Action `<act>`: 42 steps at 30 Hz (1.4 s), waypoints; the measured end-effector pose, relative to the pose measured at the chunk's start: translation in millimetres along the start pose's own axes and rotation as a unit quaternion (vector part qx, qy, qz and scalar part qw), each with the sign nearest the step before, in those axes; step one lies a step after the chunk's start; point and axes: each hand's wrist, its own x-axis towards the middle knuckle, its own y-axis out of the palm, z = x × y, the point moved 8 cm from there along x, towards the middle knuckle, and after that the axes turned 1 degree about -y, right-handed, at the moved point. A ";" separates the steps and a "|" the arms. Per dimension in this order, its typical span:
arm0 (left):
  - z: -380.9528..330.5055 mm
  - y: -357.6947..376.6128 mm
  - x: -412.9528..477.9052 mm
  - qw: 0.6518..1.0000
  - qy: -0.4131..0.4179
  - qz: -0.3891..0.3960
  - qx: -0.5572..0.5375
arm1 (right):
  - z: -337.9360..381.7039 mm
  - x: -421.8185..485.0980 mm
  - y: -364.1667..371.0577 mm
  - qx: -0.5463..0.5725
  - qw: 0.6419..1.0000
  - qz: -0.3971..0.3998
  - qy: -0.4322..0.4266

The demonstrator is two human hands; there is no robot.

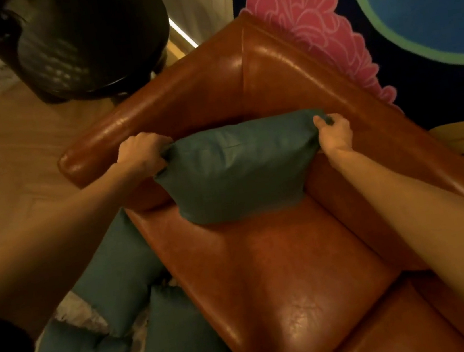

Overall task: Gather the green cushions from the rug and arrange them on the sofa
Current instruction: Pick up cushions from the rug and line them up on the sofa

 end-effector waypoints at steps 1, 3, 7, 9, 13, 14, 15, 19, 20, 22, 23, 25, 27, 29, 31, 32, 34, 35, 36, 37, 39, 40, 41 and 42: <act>5.0 6.7 0.6 1.000 -0.014 0.000 -0.027 | -3.5 -0.9 4.2 0.001 1.000 0.005 0.011; 4.1 27.0 -2.1 0.997 -0.007 0.027 -0.068 | -1.0 -11.9 11.6 -0.039 0.999 0.029 -0.023; -9.6 62.1 -10.7 0.990 0.013 0.084 -0.111 | 7.5 -53.8 22.6 -0.197 0.955 0.062 -0.214; -11.0 68.3 -10.7 0.990 0.004 0.100 -0.102 | -10.5 -59.5 33.2 -0.237 0.943 0.125 -0.199; -10.8 50.4 -7.2 0.999 -0.002 0.040 -0.030 | -15.7 -61.4 47.3 -0.116 0.968 0.193 -0.111; -10.2 44.4 -7.2 1.000 -0.004 0.020 -0.012 | -9.5 -62.6 51.2 -0.092 0.973 0.189 -0.098; -9.4 40.1 -8.3 1.000 -0.007 0.009 0.001 | -3.6 -64.4 56.1 -0.077 0.976 0.185 -0.082; 6.9 47.9 -25.5 0.999 -0.045 -0.021 -0.020 | 16.4 -72.8 76.0 -0.101 0.975 0.182 -0.083; 12.9 52.2 -33.2 0.997 -0.055 -0.034 -0.035 | 21.6 -73.6 80.6 -0.112 0.972 0.183 -0.094; 23.7 59.1 -48.8 0.995 -0.069 -0.052 -0.052 | 33.2 -73.9 90.4 -0.120 0.969 0.185 -0.107; 28.4 59.7 -55.1 0.994 -0.078 -0.052 -0.058 | 39.1 -73.6 94.7 -0.118 0.969 0.186 -0.109; 39.6 58.4 -59.6 0.991 -0.096 -0.033 -0.082 | 48.6 -72.2 102.3 -0.105 0.971 0.187 -0.106; 50.3 64.1 -58.7 0.981 -0.112 0.036 -0.156 | 52.6 -64.7 103.9 -0.089 0.979 0.163 -0.085; 62.9 68.7 -58.3 0.949 -0.141 0.109 -0.261 | 52.2 -51.6 100.0 -0.085 0.987 0.124 -0.049; 74.7 68.3 -55.7 0.930 -0.165 0.100 -0.312 | 46.1 -34.4 95.5 -0.082 0.991 0.109 0.010; 82.3 66.0 -51.8 0.931 -0.172 0.069 -0.314 | 44.2 -27.0 95.5 -0.080 0.989 0.116 0.040; 98.8 69.8 -53.9 0.942 -0.214 0.014 -0.258 | 45.1 -21.1 95.5 -0.095 0.985 0.136 0.053; 105.2 77.3 -59.2 0.929 -0.252 0.018 -0.271 | 48.6 -19.2 97.4 -0.106 0.983 0.146 0.039; 110.9 91.1 -63.6 0.898 -0.287 0.033 -0.331 | 53.1 -17.9 99.9 -0.119 0.981 0.151 0.018; 109.8 103.5 -67.8 0.855 -0.309 0.054 -0.413 | 56.9 -17.7 101.5 -0.133 0.980 0.151 0.000; 112.4 114.9 -71.4 0.794 -0.327 0.041 -0.510 | 61.6 -20.9 102.2 -0.148 0.978 0.150 -0.014; 113.4 112.2 -68.3 0.785 -0.326 0.015 -0.526 | 62.9 -21.9 99.1 -0.150 0.977 0.149 -0.010; 114.5 104.0 -68.5 0.783 -0.324 -0.013 -0.531 | 66.4 -23.0 98.3 -0.150 0.977 0.149 -0.010; 115.0 95.3 -66.5 0.790 -0.322 -0.045 -0.520 | 66.9 -21.6 95.7 -0.146 0.978 0.147 -0.006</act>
